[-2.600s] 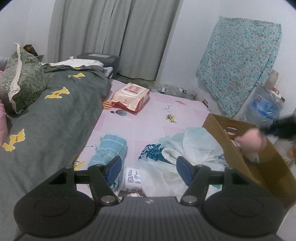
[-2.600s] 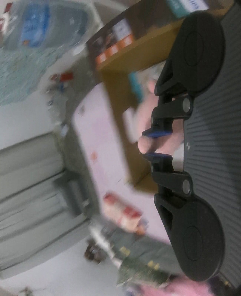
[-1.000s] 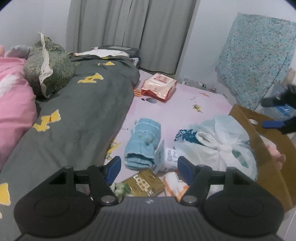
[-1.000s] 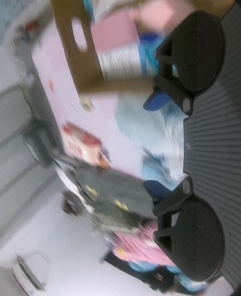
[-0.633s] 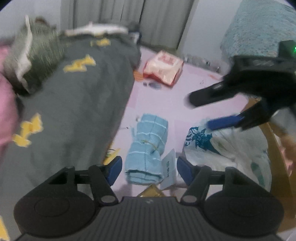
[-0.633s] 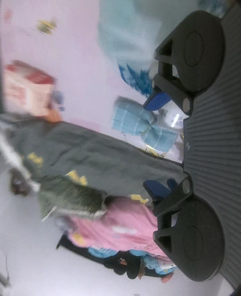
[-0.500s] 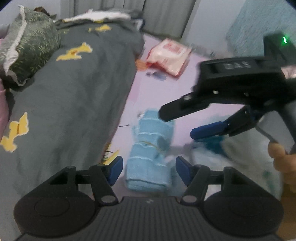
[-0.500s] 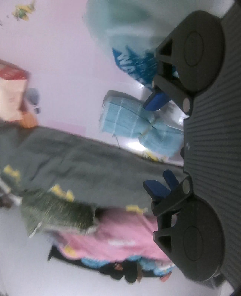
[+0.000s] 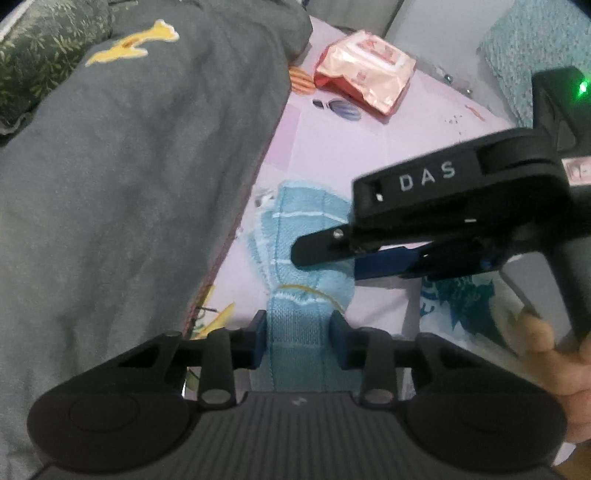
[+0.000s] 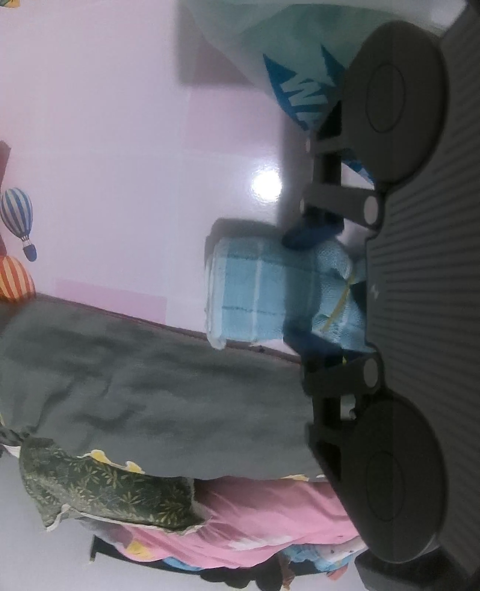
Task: Organize soft objects
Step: 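Lower the right tool onto the blue checked towel roll and grasp it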
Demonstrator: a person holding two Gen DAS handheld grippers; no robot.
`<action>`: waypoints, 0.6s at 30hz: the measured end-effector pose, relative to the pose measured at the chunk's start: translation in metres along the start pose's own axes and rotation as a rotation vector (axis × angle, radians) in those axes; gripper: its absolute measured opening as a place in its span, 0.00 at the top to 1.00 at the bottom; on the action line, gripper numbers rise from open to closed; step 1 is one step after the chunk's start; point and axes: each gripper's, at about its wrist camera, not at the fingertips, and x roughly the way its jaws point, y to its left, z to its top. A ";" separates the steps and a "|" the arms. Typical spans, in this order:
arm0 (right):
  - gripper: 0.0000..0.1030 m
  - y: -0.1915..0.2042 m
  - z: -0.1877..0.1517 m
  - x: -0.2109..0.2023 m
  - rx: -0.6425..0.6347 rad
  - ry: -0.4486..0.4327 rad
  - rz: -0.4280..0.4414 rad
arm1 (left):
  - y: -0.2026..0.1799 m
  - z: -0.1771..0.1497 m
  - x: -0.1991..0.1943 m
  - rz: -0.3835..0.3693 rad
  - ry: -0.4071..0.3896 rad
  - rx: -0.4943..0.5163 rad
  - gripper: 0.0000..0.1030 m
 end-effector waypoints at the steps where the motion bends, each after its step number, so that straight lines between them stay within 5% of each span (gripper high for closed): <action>1: 0.66 -0.001 0.000 -0.001 0.001 -0.010 0.017 | 0.000 -0.001 -0.003 0.002 -0.008 0.001 0.65; 10: 0.77 0.025 -0.003 -0.037 -0.058 -0.119 0.152 | -0.007 0.000 -0.063 -0.002 -0.145 0.001 0.66; 18: 0.78 0.039 -0.035 -0.143 -0.155 -0.300 0.250 | -0.071 -0.006 -0.139 -0.080 -0.290 0.109 0.68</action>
